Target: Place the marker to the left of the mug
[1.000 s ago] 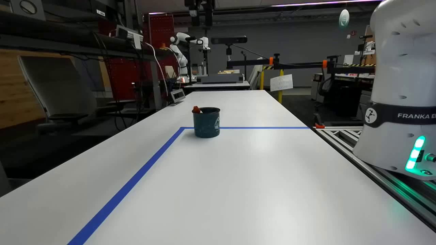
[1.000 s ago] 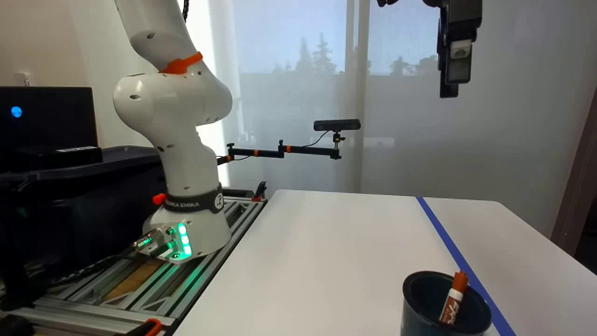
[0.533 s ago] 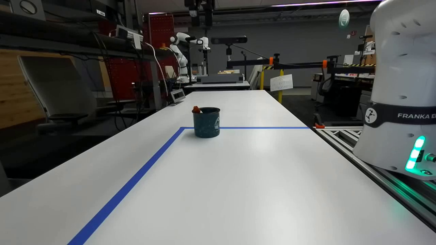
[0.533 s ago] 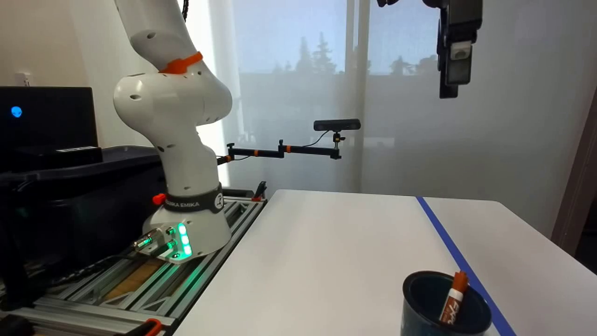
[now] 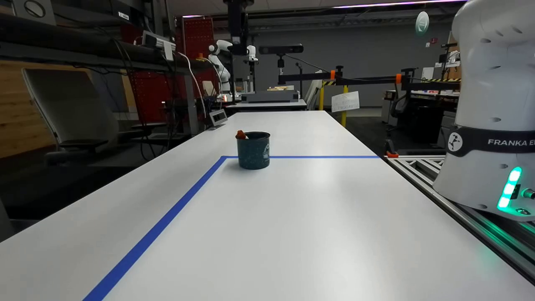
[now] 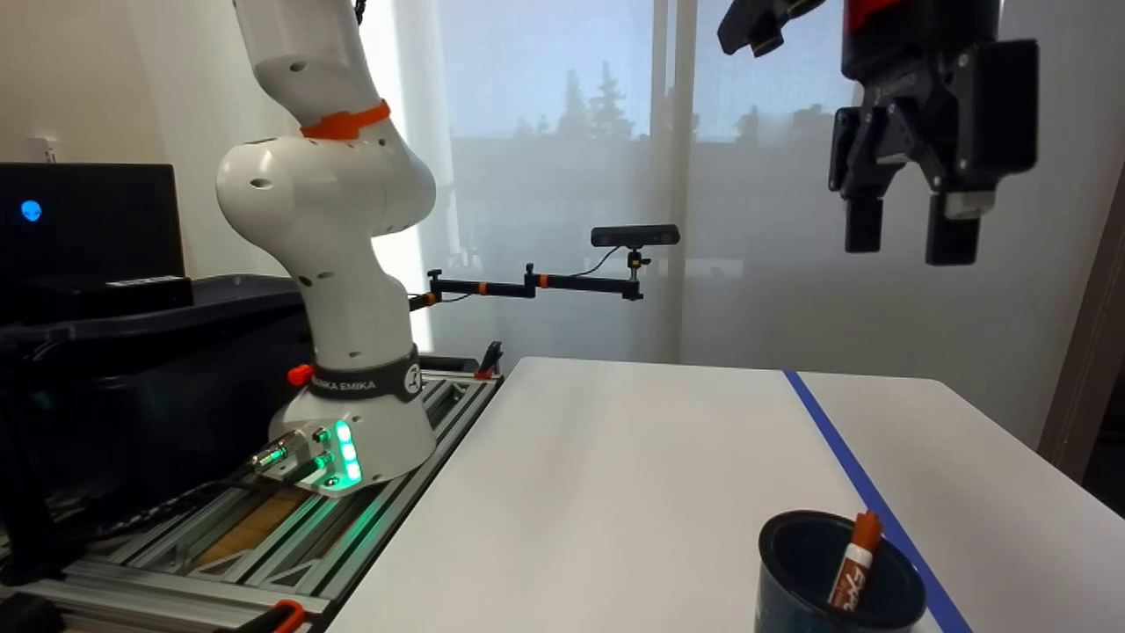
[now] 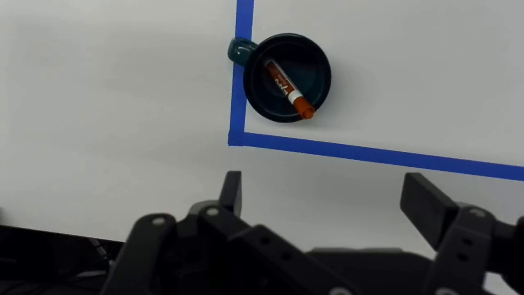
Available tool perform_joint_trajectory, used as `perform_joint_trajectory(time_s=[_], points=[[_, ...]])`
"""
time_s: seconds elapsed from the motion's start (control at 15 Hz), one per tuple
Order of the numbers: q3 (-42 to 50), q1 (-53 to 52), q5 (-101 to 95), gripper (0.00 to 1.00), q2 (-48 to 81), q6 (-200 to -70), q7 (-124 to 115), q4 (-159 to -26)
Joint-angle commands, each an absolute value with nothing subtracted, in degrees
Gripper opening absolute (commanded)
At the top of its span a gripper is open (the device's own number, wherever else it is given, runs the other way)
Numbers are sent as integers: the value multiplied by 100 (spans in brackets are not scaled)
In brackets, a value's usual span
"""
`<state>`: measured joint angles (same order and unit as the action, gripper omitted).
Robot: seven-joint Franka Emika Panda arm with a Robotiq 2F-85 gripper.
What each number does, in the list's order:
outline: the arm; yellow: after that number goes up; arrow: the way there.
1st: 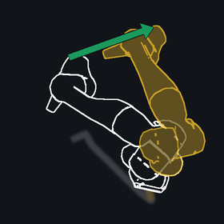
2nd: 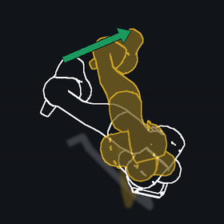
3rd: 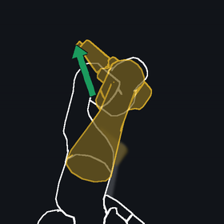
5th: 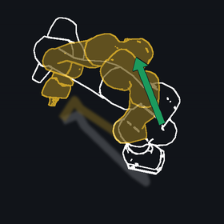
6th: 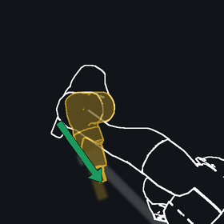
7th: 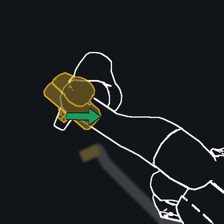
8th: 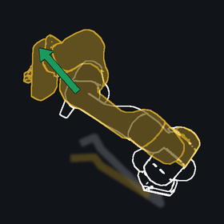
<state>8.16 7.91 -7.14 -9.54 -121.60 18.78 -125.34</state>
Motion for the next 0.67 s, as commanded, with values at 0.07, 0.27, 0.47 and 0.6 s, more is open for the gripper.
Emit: perform_joint_trajectory(time_s=[0.07,0.27,0.47,0.6], points=[[1073,704,-224,100,-528,-12815,3654,-12570],[1081,717,491,100,-279,-12847,4852,-12529],[990,802,298,100,-257,-12845,4575,-12578],[995,829,110,100,-119,-12725,4415,-12487]])
